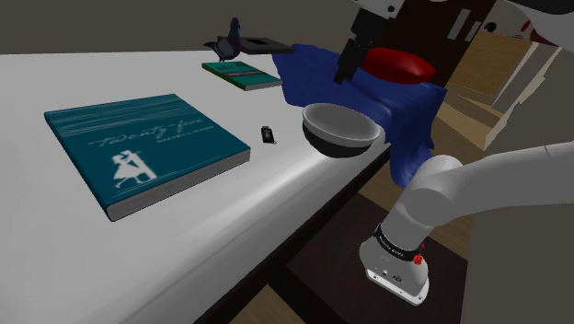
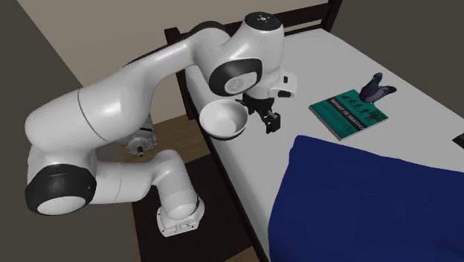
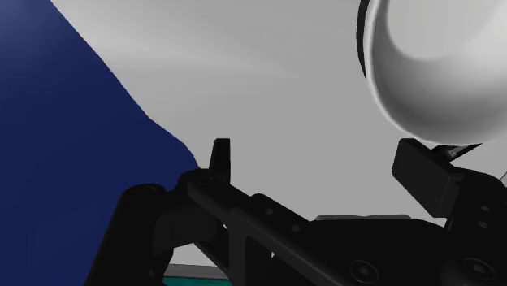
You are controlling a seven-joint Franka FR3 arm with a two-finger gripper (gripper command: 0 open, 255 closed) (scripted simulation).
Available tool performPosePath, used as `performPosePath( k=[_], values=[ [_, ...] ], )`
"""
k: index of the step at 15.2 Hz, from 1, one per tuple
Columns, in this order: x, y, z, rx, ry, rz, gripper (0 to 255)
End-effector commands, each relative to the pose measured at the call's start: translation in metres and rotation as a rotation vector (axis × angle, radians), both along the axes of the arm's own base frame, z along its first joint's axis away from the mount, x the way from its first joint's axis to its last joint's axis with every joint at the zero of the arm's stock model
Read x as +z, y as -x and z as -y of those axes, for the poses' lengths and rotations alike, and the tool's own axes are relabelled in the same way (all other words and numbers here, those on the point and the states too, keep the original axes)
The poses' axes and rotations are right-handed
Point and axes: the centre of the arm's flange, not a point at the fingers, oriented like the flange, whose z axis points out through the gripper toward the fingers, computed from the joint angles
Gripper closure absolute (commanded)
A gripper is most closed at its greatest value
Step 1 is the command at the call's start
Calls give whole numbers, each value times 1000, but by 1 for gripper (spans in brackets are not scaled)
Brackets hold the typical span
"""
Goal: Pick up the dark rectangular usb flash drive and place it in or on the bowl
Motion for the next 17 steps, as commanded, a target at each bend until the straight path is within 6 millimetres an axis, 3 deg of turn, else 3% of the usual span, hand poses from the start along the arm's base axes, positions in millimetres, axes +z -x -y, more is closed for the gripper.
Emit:
performPosePath(
  k=[1, 9, 17],
  values=[
    [0, 0, 0, 0, 0, 0, 0],
    [-31, -6, -106, -253, 7, -63, 0],
    [-64, -36, -207, -505, 15, -125, 0]
  ],
)
